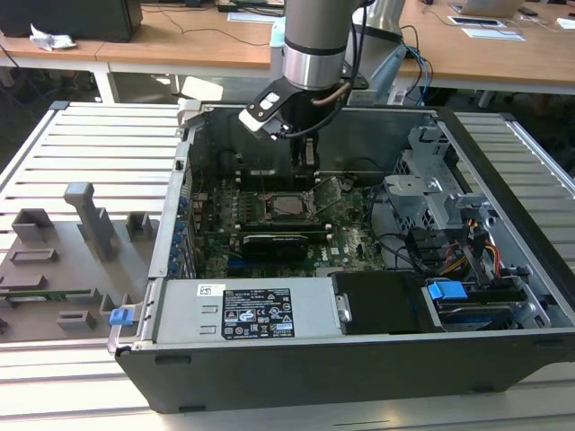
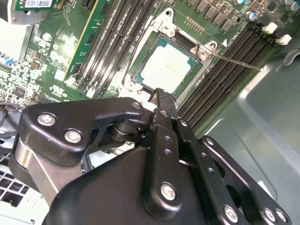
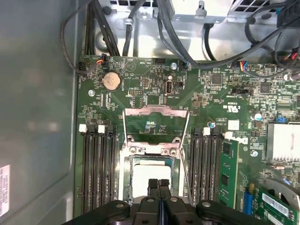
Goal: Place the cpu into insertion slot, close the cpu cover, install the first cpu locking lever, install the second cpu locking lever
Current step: 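Place the cpu into insertion slot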
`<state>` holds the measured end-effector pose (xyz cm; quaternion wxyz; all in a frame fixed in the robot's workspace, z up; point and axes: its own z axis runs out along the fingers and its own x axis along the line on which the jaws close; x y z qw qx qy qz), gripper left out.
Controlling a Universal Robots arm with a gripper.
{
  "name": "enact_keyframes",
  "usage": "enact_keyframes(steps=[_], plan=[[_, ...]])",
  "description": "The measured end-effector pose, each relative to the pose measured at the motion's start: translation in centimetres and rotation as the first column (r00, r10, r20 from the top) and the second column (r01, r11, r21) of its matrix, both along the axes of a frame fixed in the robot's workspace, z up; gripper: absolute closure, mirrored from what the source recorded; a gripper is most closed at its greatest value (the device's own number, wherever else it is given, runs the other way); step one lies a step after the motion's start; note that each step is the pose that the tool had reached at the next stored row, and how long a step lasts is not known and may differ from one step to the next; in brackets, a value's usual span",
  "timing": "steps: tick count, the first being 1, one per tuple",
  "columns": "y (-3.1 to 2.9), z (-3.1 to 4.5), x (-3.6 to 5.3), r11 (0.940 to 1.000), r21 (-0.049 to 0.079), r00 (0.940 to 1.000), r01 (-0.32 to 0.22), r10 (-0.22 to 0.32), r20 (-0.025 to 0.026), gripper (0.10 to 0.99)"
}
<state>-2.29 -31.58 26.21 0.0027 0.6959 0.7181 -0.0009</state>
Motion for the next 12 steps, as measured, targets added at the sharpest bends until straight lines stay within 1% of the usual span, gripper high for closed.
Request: enact_keyframes(steps=[2, 3, 6, 7, 12], plan=[[0.0, 0.62, 0.0, 1.0, 0.0, 1.0, 0.0, 0.0, 0.0, 0.976], [0.0, 0.76, 0.0, 1.0, 0.0, 1.0, 0.0, 0.0, 0.0, 0.976], [0.0, 1.56, 0.0, 1.0, 0.0, 1.0, 0.0, 0.0, 0.0, 0.976], [0.0, 1.72, 0.0, 1.0, 0.0, 1.0, 0.0, 0.0, 0.0001, 0.976], [0.0, 1.84, 0.0, 1.0, 0.0, 1.0, 0.0, 0.0, 0.0001, 0.976]])
